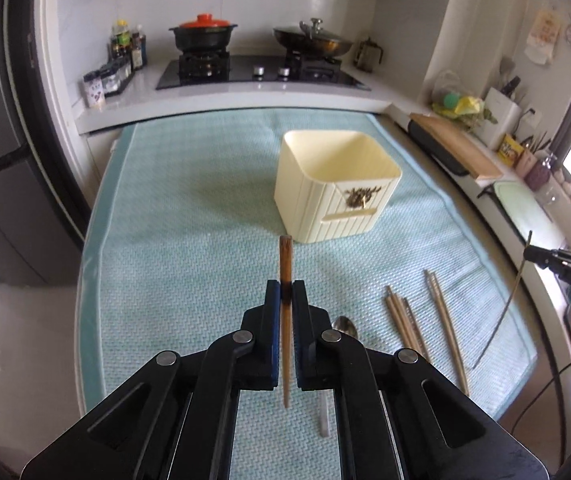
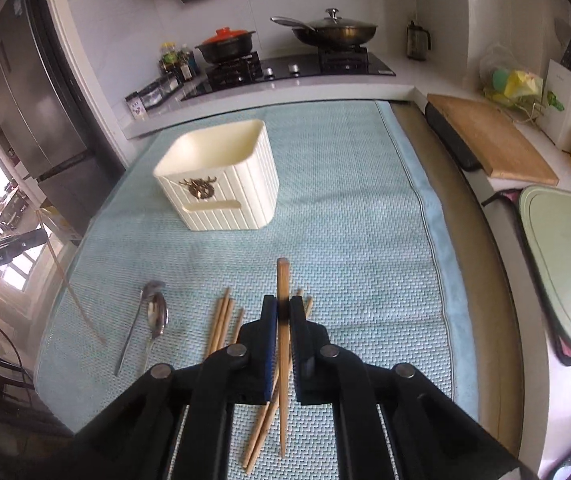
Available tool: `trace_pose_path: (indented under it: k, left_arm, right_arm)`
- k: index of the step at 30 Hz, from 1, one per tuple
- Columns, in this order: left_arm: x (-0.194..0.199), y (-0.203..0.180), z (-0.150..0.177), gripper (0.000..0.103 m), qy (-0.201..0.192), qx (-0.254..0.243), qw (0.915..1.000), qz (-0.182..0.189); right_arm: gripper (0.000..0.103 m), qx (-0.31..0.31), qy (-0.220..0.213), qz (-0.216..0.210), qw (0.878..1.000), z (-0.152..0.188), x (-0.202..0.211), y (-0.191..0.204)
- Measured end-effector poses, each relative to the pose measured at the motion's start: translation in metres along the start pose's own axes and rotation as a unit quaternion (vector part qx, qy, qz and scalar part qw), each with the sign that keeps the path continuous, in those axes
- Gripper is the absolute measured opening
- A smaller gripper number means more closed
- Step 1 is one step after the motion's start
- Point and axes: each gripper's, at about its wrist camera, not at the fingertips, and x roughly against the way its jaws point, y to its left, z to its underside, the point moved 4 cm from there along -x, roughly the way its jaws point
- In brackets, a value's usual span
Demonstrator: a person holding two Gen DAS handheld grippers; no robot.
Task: Organize utensils
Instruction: 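Close the right gripper on the chopstick and lift it, then carry the chopstick over the cream caddy and drop it in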
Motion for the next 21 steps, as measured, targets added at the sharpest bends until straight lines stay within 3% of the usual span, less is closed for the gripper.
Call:
trace_pose_path:
  k: [6, 21]
  left_arm:
    - [0.034, -0.007, -0.017, 0.003, -0.046, 0.005, 0.9989, 0.011]
    - [0.046, -0.033, -0.083, 0.003, -0.094, -0.013, 0.9951, 0.025]
  right_arm:
    - [0.006, 0.030, -0.066, -0.003, 0.997, -0.008, 0.047, 0.018]
    - [0.006, 0.064, -0.154, -0.024, 0.986, -0.083, 0.069, 0.069]
